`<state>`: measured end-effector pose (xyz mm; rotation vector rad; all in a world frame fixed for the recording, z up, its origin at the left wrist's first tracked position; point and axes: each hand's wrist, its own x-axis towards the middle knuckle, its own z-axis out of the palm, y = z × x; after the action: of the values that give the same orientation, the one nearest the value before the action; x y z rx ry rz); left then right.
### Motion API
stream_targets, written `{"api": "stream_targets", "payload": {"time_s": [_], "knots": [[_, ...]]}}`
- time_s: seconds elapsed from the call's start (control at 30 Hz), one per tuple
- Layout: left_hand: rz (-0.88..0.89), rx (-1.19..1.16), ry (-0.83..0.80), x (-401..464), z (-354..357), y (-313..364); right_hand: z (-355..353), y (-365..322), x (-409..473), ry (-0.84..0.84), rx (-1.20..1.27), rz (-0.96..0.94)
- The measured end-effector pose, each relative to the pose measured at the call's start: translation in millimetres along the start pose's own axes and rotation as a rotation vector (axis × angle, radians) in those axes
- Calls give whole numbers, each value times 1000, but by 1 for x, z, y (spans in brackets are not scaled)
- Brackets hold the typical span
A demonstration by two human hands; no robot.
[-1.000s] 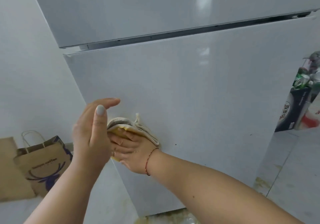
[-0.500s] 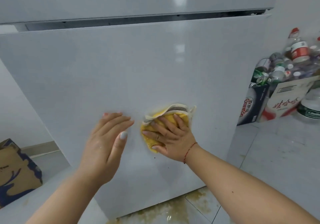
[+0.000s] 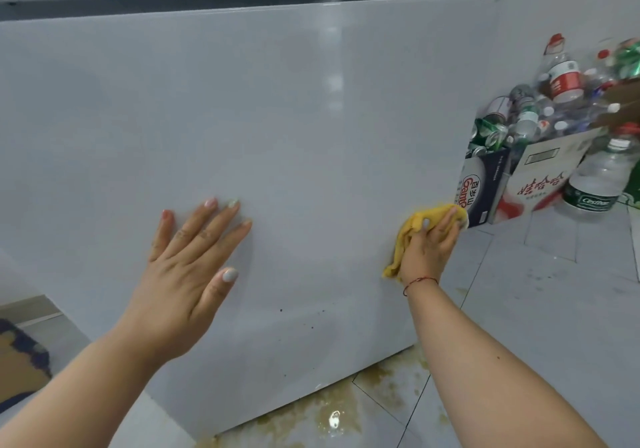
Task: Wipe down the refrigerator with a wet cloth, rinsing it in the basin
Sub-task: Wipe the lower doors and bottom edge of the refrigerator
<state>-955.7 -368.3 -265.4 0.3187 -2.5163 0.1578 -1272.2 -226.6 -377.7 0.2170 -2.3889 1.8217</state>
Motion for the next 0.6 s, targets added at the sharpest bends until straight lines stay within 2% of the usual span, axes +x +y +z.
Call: {"api": "stream_targets", "payload": {"time_s": [0.1,0.2,0.27,0.37,0.47,0.6], "knots": [[-55,-245,113,1,-7,5,13,-19,-19,39,182,232],[-228,-523,368,-7,-21,9,30,-40,-61,13,240,332],[-356,-561,480,-15,-30,8,41,-58,-98,-22,236,343],[-515,-570,549,-29,-36,3,59,-86,-161,-126,216,309],[-623,-582,640,-46,-41,-8,82,-103,-227,-296,238,282],[-750,-608,749,-66,-48,-18,106,-131,-293,-443,186,250]]}}
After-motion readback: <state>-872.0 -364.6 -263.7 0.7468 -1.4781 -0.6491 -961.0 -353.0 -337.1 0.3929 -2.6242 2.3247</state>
